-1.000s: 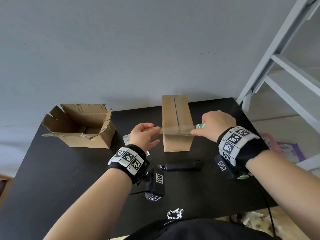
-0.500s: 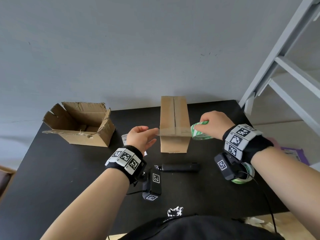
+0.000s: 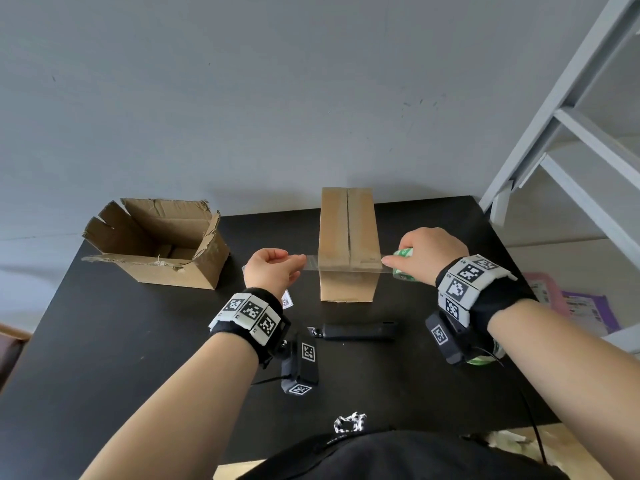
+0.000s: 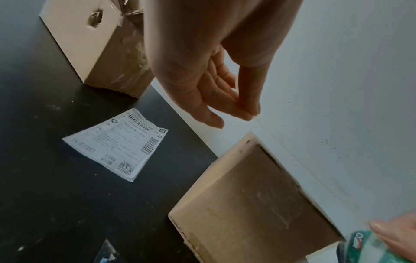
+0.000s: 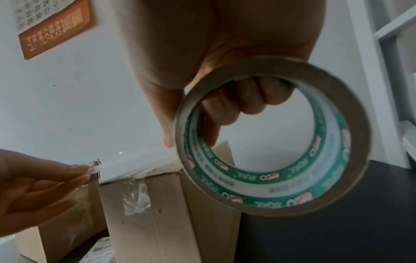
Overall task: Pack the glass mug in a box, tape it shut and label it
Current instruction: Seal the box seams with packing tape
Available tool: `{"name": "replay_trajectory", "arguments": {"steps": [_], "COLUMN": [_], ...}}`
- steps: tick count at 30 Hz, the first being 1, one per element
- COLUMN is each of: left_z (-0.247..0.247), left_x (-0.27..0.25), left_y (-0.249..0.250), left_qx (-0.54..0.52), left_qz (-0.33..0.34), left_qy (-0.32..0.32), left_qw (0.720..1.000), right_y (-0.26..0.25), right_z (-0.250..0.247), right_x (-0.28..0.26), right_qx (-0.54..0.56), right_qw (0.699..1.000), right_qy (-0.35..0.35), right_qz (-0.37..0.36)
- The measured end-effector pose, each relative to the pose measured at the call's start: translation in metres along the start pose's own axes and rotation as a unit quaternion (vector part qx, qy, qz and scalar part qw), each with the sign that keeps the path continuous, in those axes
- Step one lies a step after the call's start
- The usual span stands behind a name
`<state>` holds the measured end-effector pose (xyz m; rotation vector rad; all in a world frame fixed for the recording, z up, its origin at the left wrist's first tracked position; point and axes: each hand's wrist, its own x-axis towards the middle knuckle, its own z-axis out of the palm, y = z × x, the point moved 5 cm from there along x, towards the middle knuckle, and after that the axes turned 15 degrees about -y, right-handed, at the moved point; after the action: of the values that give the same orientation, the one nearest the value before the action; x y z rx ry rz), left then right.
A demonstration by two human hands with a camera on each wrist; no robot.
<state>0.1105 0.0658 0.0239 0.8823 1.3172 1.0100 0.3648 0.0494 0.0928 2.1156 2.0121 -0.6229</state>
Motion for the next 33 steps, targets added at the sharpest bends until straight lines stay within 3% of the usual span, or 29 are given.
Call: {"name": "replay_trajectory", "arguments": {"steps": [33], "left_z": [-0.005], "left_x": [0.016], "left_y": [-0.018], "left_qx": [0.018], "left_qz": [-0.027], "left_qy": [-0.016], "left_qw": [0.999], "right_y": [-0.002], "right_z": [0.010], "right_x": [0.020], "right_qx": [-0.020], "right_qw": [0.999], "right_qy": [-0.029], "right_qz": [0.021]}}
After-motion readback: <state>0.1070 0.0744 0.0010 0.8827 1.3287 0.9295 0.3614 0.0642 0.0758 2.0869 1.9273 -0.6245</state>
